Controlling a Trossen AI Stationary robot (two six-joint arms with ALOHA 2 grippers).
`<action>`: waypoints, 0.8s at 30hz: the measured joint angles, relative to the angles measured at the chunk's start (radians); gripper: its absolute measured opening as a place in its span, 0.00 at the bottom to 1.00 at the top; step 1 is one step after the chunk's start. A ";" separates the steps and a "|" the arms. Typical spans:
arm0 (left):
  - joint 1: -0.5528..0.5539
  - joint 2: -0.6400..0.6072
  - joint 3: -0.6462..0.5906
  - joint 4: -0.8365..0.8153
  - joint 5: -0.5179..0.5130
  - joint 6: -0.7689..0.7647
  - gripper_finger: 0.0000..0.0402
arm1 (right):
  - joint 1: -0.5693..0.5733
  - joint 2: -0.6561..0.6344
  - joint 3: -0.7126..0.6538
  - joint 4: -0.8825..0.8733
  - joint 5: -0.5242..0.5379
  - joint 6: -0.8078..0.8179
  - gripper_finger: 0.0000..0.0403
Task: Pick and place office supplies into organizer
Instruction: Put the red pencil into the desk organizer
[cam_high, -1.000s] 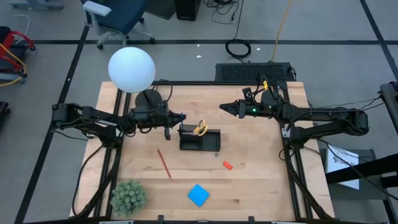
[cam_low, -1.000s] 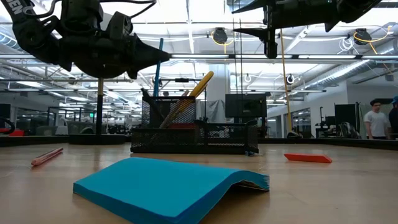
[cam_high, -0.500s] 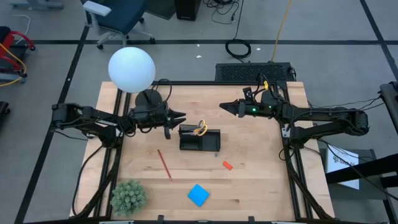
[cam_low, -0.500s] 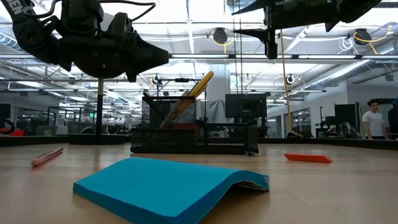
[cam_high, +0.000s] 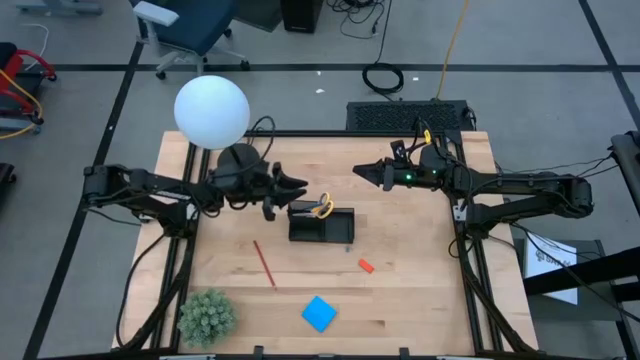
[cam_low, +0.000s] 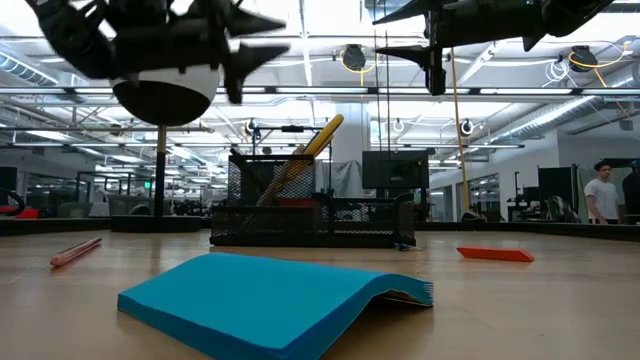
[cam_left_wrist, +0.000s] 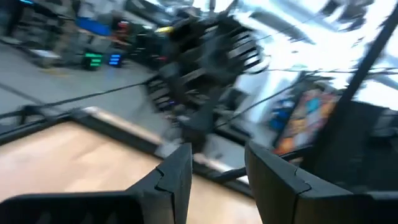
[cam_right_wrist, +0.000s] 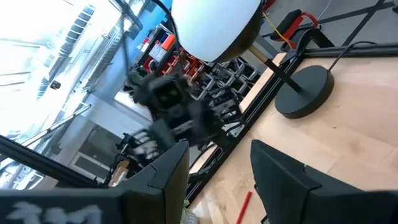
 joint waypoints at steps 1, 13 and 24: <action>-0.005 0.000 0.023 -0.010 0.019 -0.015 0.36 | 0.000 0.000 0.000 0.000 0.000 -0.006 0.40; -0.088 -0.001 0.404 -0.728 0.121 -0.046 0.36 | 0.000 0.000 0.000 0.000 -0.002 -0.060 0.40; -0.155 -0.001 0.730 -1.313 -0.095 -0.170 0.36 | 0.001 0.000 0.000 -0.005 -0.007 -0.078 0.40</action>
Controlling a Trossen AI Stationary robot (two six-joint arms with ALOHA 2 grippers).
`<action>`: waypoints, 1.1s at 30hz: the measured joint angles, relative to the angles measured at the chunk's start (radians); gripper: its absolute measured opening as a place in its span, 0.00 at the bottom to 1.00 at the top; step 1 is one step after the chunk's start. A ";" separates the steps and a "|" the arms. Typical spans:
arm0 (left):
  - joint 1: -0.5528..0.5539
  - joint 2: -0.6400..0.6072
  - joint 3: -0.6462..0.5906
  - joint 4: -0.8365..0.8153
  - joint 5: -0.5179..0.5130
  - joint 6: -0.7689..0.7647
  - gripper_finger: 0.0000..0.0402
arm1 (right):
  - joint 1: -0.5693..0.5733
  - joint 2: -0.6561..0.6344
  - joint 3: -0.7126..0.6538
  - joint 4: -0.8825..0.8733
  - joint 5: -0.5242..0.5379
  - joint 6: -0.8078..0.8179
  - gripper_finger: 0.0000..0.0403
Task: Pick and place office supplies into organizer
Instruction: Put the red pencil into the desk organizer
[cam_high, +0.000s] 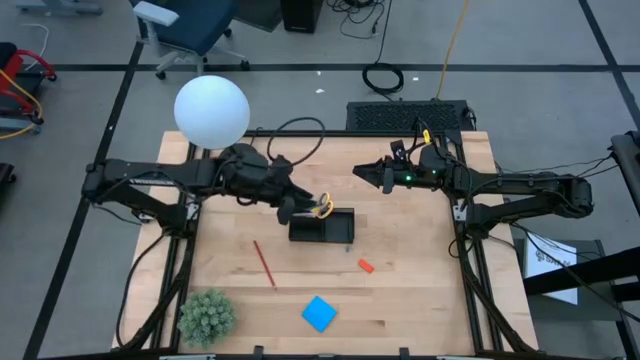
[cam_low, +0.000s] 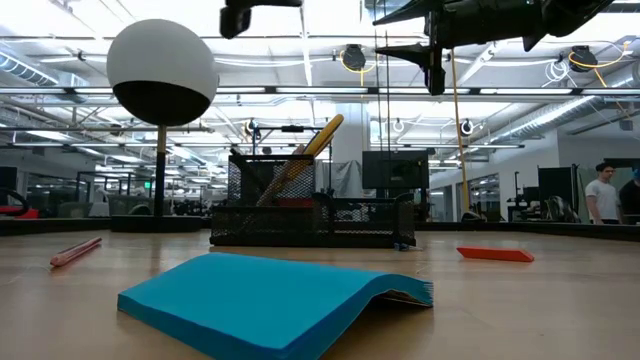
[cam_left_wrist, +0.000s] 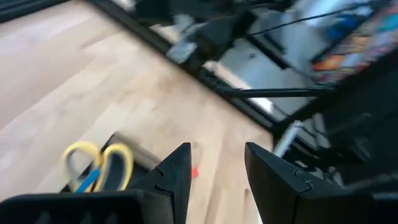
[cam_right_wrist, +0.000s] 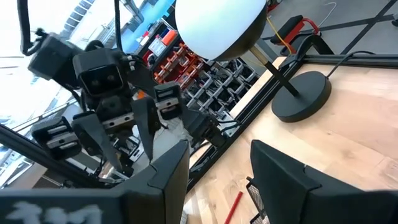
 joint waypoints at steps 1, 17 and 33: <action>-0.008 0.000 0.015 -0.035 -0.033 -0.028 0.36 | 0.000 0.000 0.000 0.000 -0.001 0.000 0.40; -0.211 0.015 0.035 -0.440 -0.251 -0.789 0.36 | 0.000 0.000 0.000 -0.001 -0.135 0.002 0.40; -0.345 0.102 0.035 -0.749 -0.184 -1.171 0.36 | 0.005 0.000 0.000 -0.130 -0.183 0.017 0.40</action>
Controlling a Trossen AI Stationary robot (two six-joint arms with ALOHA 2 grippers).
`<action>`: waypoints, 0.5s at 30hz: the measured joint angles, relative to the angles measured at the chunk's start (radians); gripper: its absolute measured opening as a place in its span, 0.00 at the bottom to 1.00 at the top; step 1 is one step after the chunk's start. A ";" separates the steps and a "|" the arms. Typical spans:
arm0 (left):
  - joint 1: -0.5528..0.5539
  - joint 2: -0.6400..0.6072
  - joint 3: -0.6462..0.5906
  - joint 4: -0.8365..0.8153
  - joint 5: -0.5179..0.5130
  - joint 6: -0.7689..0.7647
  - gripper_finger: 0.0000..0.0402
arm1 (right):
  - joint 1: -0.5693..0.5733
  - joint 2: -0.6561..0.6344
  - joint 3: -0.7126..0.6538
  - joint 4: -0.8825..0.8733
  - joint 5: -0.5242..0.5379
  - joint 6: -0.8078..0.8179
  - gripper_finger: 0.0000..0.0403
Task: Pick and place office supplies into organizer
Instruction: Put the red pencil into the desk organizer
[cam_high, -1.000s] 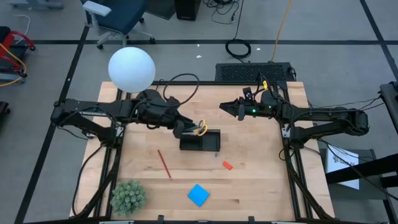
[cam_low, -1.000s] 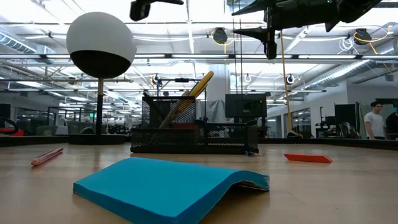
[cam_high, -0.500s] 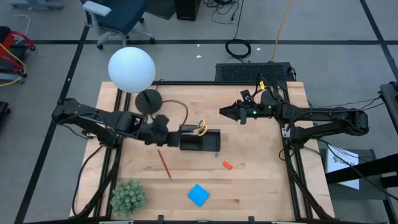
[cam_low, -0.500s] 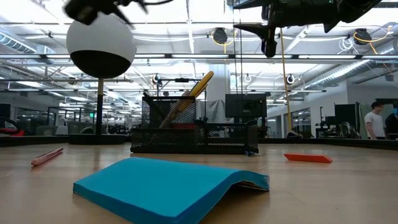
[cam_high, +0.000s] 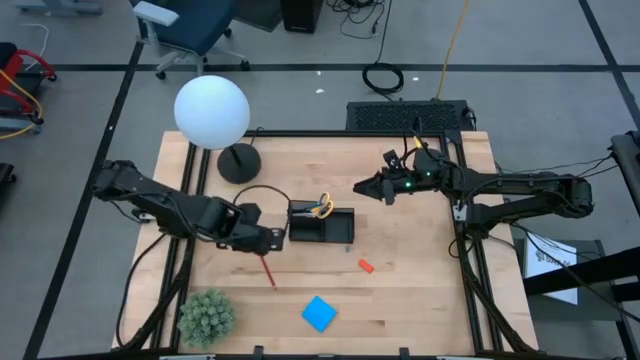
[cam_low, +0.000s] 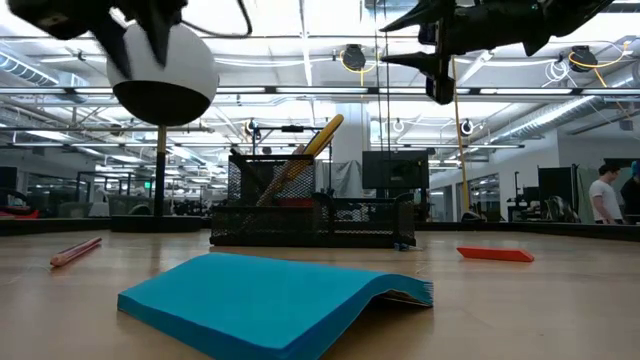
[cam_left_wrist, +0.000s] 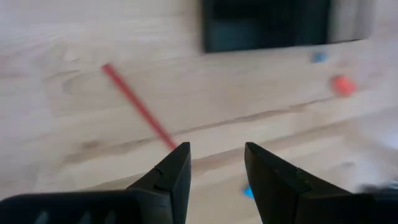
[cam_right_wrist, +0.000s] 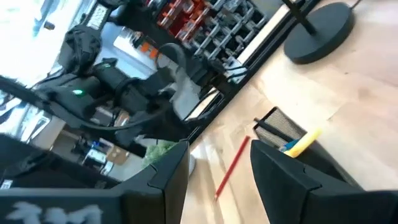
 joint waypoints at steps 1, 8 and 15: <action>-0.004 0.016 -0.001 -0.012 0.011 -0.006 0.36 | 0.000 0.000 0.000 0.001 -0.005 -0.010 0.40; -0.005 0.108 0.000 -0.052 0.019 -0.084 0.36 | 0.000 0.000 0.000 0.002 -0.001 -0.107 0.40; -0.005 0.214 0.000 -0.090 0.030 -0.195 0.36 | 0.000 0.000 0.000 0.003 -0.006 -0.127 0.40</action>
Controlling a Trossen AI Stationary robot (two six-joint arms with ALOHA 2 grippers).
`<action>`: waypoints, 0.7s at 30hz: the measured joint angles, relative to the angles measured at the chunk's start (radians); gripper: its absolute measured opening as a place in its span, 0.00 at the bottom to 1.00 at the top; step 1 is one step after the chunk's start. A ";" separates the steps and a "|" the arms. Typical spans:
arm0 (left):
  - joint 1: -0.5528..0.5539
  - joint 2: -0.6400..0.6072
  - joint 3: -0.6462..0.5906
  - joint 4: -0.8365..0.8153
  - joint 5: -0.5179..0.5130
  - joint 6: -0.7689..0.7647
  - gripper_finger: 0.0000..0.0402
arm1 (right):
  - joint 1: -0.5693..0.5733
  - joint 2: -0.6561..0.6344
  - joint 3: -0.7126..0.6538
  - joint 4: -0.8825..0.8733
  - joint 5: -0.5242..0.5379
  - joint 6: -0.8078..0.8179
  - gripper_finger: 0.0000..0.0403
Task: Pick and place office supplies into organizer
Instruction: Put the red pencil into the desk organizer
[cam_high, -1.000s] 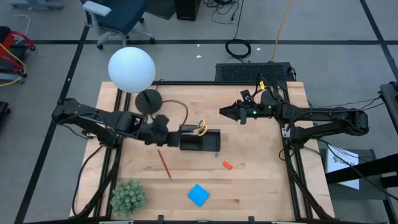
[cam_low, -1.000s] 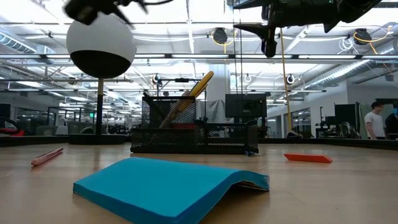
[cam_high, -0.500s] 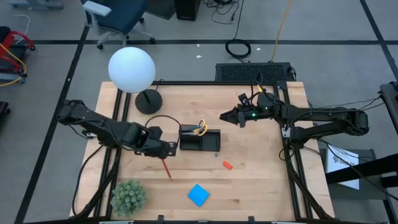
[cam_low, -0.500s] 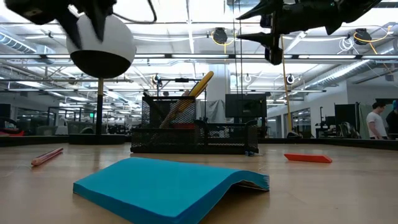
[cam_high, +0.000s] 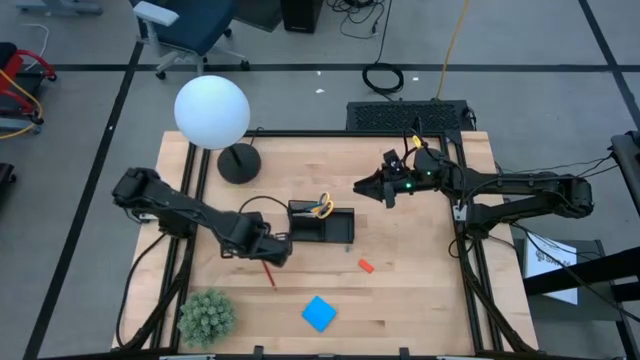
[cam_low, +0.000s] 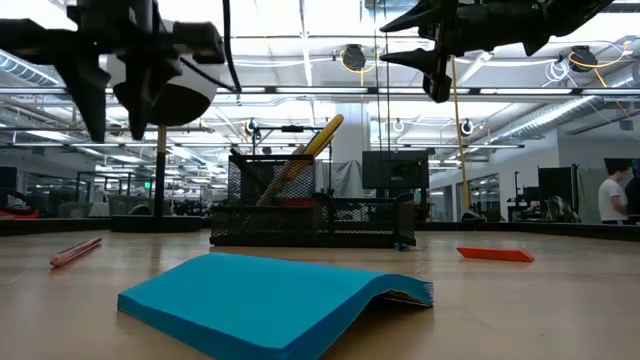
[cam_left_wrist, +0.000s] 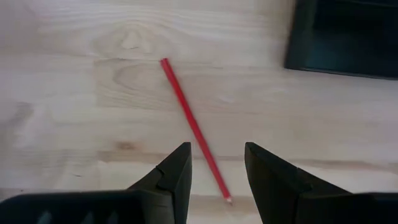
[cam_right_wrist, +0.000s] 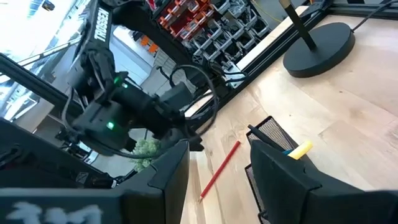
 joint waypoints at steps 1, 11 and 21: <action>0.000 0.013 0.000 0.000 0.002 -0.006 0.36 | 0.000 0.000 0.000 0.000 -0.001 0.001 0.40; -0.008 0.068 0.000 0.048 0.025 -0.218 0.36 | 0.000 0.000 0.000 0.001 -0.064 0.019 0.40; -0.034 0.067 -0.082 0.088 0.041 -0.287 0.36 | 0.010 0.000 0.000 0.000 -0.079 0.034 0.40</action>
